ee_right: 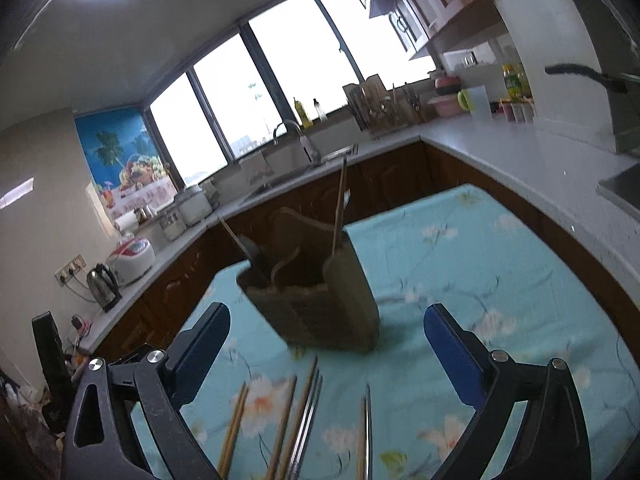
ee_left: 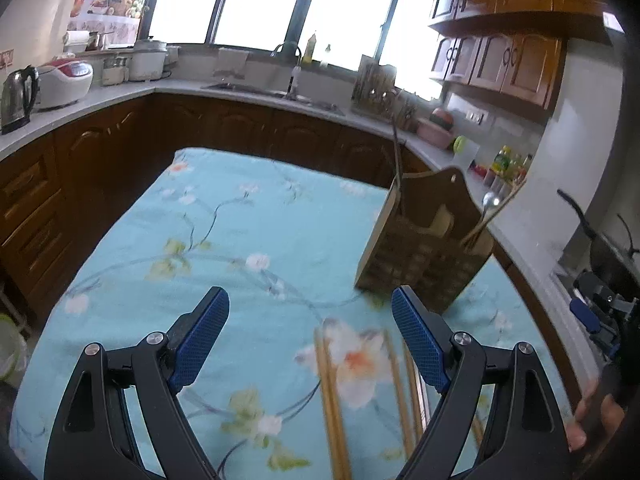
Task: Organize utensils
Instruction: 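Withdraw both tools from the holder back toward the remaining utensils, then grasp a wooden chopstick with the left tool while the right tool grasps a steel chopstick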
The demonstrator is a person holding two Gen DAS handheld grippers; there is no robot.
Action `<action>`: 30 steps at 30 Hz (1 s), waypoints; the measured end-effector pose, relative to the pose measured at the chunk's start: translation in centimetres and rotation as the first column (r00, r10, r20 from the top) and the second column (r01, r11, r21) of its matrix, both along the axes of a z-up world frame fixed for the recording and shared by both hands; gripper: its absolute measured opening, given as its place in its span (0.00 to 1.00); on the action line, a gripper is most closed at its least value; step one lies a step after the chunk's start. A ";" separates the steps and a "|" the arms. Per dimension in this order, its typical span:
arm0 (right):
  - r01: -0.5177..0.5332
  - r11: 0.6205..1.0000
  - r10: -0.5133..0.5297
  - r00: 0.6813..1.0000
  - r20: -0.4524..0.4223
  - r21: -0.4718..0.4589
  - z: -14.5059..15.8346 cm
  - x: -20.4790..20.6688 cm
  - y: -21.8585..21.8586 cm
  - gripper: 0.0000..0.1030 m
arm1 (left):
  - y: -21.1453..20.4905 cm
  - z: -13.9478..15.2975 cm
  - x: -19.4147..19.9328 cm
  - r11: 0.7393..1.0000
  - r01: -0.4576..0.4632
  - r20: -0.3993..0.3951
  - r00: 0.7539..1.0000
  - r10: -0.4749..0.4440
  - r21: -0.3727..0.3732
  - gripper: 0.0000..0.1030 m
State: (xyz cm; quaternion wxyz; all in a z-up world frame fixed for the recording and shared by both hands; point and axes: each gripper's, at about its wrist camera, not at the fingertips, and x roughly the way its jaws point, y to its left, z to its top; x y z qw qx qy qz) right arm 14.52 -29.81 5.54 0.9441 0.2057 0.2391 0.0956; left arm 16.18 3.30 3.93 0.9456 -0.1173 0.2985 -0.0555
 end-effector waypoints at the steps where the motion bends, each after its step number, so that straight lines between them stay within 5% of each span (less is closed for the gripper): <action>1: -0.002 1.000 0.002 1.000 -0.008 -0.003 -0.3 -0.3 0.1 0.96 | 0.0 -0.4 -0.3 1.000 -0.002 -0.010 1.000 0.002 0.002 0.83; 18: -0.021 0.989 0.004 0.994 -0.112 -0.148 -4.2 -2.2 1.9 0.92 | -0.3 -4.2 -1.2 0.999 0.003 -0.139 0.990 0.003 0.046 0.83; 23: -0.048 0.982 0.003 0.972 -0.235 -0.184 -6.5 -0.6 2.2 0.54 | -1.0 -5.2 -0.1 0.997 0.036 -0.193 0.981 -0.023 0.068 0.75; 30: -0.115 0.972 0.040 0.940 -0.338 -0.205 -9.0 0.6 3.3 0.32 | -2.6 -7.0 2.2 0.991 0.090 -0.276 0.959 -0.059 0.101 0.58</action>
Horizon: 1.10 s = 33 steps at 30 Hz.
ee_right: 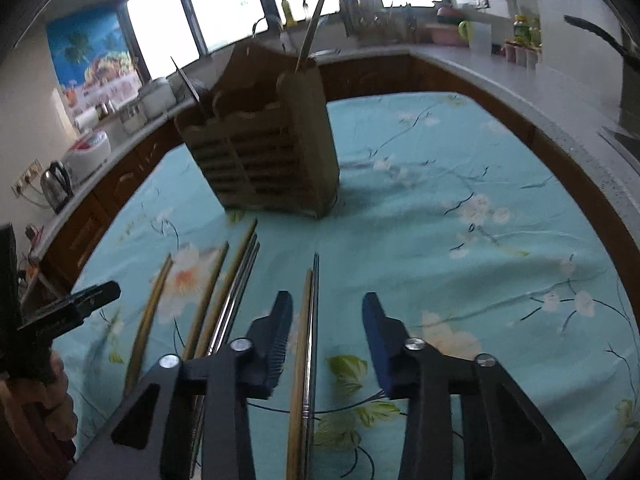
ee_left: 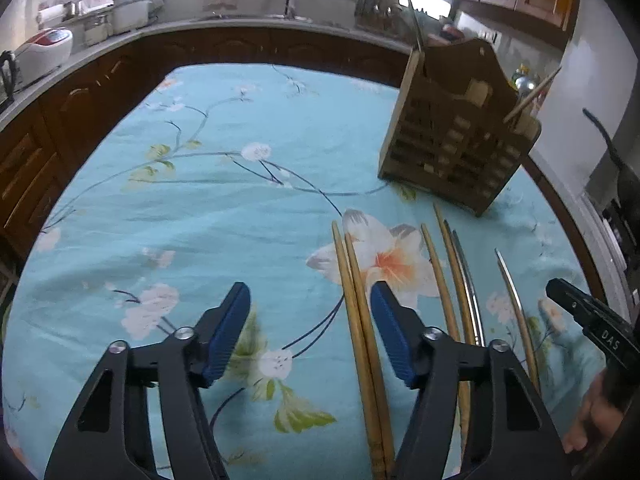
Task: Organize utensils
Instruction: 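Grasp a wooden chopstick with the left tool while the right tool grasps a steel chopstick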
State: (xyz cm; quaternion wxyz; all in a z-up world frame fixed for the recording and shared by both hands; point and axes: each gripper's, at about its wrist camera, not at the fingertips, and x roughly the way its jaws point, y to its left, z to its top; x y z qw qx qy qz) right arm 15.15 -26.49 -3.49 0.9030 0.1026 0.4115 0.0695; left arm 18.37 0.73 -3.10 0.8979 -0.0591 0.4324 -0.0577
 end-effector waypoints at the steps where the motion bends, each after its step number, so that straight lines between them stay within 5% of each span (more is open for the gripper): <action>1: -0.005 1.000 0.005 1.000 -0.010 -0.006 -0.2 0.2 0.2 0.30 | -0.2 -0.3 0.3 1.000 0.005 -0.014 1.000 -0.005 0.004 0.57; 10: -0.052 0.997 0.047 0.993 -0.107 -0.052 -2.6 1.3 1.1 0.19 | -0.5 -2.1 1.6 1.000 0.019 -0.070 0.997 -0.017 0.023 0.46; 17: -0.083 0.987 0.068 0.992 -0.108 -0.137 -2.6 2.1 2.4 0.16 | -0.6 -2.3 2.5 0.999 0.035 -0.055 0.998 -0.033 0.034 0.46; 26: -0.085 0.988 0.069 0.990 -0.122 -0.132 -2.6 5.0 2.1 0.15 | -1.1 -2.4 5.2 0.997 0.060 -0.055 0.997 -0.057 0.048 0.43; 33: -0.092 0.987 0.077 0.990 -0.117 -0.129 -2.7 7.2 2.1 0.16 | -2.8 -2.7 6.2 0.985 0.109 -0.058 0.993 -0.102 0.133 0.42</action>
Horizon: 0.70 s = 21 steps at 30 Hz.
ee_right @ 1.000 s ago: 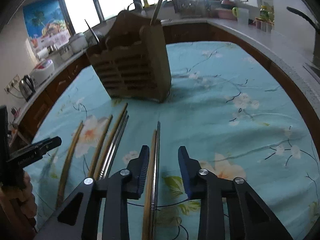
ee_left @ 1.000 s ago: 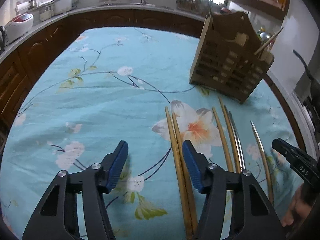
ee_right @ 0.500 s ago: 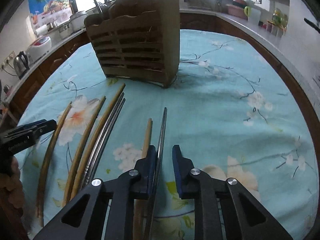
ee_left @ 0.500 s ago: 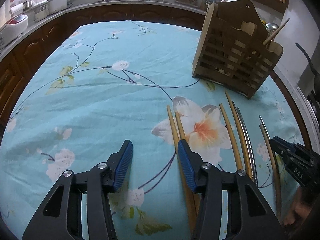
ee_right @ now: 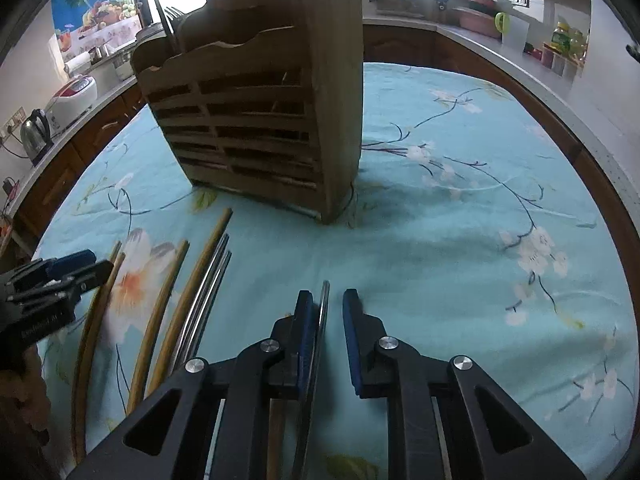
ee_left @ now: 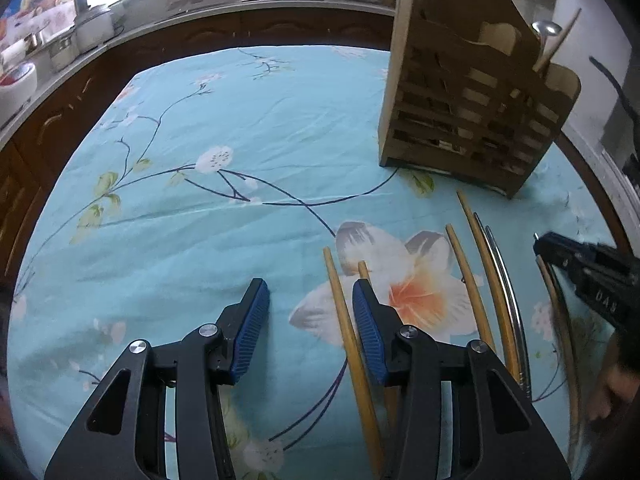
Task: Organize utensils
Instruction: 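Grasp a wooden chopstick with the left tool while the right tool grasps a steel chopstick, then lift both held chopsticks and carry them toward the wooden holder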
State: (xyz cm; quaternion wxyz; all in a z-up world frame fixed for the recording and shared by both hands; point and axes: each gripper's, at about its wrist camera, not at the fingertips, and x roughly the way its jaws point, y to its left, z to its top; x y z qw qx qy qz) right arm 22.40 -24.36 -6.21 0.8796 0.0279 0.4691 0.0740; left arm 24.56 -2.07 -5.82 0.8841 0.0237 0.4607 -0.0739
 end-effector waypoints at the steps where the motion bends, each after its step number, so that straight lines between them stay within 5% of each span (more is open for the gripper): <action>1: -0.002 1.000 0.002 1.000 0.000 0.003 0.0 0.1 -0.1 0.16 | -0.1 0.0 0.0 1.000 0.008 0.006 1.000 -0.008 0.014 0.42; 4: -0.009 1.000 0.009 1.000 0.013 -0.005 -0.1 -0.1 0.0 0.16 | -0.6 -0.1 0.0 0.999 0.026 0.018 0.999 -0.027 0.027 0.34; 7: -0.014 0.999 0.014 1.000 0.025 -0.029 -0.2 -0.1 0.3 0.16 | -1.7 0.0 -0.1 0.997 0.067 0.018 0.998 -0.068 0.039 0.08; 11: -0.017 0.999 0.018 0.999 0.032 -0.034 -0.2 0.1 0.7 0.06 | -2.5 0.0 -0.1 0.995 0.083 0.027 0.996 -0.084 0.062 0.04; 21: 0.003 0.993 -0.008 0.999 0.046 0.117 2.0 -1.4 -0.8 0.04 | 0.6 2.4 -1.8 0.989 0.059 0.021 0.998 -0.056 -0.134 0.04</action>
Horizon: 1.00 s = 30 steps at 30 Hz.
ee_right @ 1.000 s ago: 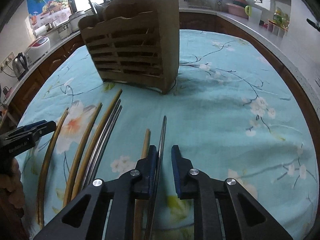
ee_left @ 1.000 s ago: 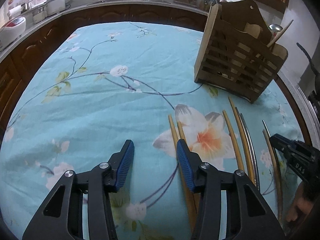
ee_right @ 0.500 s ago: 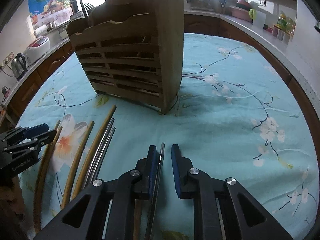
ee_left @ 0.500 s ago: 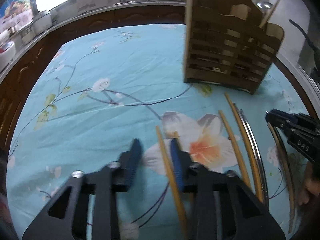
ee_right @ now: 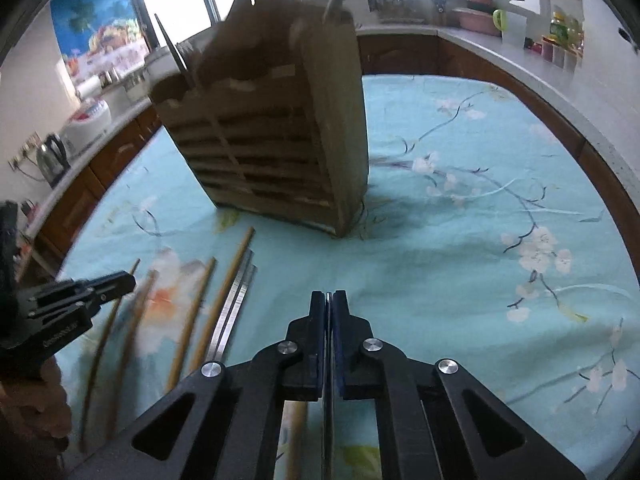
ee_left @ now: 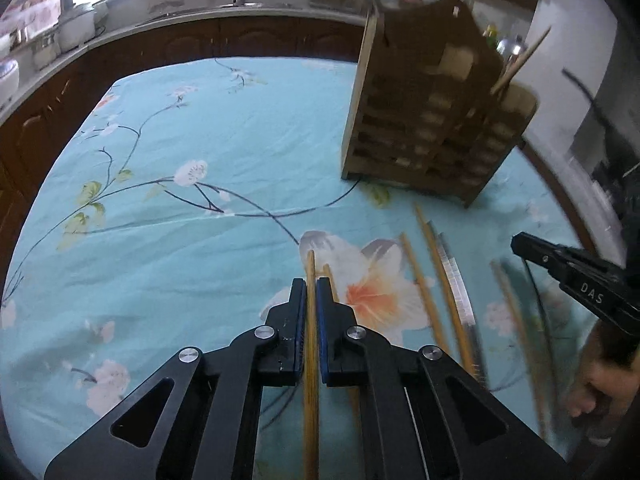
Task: Organize utensils
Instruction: 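Lift both held chopsticks and carry them toward the wooden holder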
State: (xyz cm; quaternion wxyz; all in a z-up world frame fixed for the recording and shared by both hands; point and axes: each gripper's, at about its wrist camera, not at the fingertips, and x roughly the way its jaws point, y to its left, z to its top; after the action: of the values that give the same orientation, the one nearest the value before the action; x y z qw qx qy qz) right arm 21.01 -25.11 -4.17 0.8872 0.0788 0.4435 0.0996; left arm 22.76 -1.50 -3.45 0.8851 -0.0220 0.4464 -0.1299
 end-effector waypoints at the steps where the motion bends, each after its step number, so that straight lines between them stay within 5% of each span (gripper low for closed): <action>1: 0.001 1.000 -0.001 1.000 0.014 0.016 0.8 -0.3 -0.2 0.04 | 0.3 0.6 -0.3 1.000 -0.002 0.008 1.000 0.002 -0.019 0.04; 12: 0.018 0.994 -0.041 0.979 0.201 0.112 9.3 -4.0 -2.2 0.04 | 2.5 9.5 -4.8 0.985 0.037 0.173 0.985 -0.008 -0.166 0.04; 20: 0.022 0.990 -0.067 0.943 0.326 0.140 14.2 -5.7 -3.4 0.04 | 3.5 14.7 -7.3 0.980 0.062 0.303 0.953 -0.001 -0.191 0.04; 30: 0.018 0.987 -0.081 0.913 0.400 0.159 16.8 -6.0 -3.7 0.04 | 3.9 16.6 -7.0 0.978 0.051 0.360 0.933 0.026 -0.202 0.04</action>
State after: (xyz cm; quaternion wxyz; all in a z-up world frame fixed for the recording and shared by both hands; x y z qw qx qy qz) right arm 15.05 -28.80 12.64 0.9534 0.1352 0.2392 0.1246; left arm 15.74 2.36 13.15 0.9439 -0.0873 0.2605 -0.1832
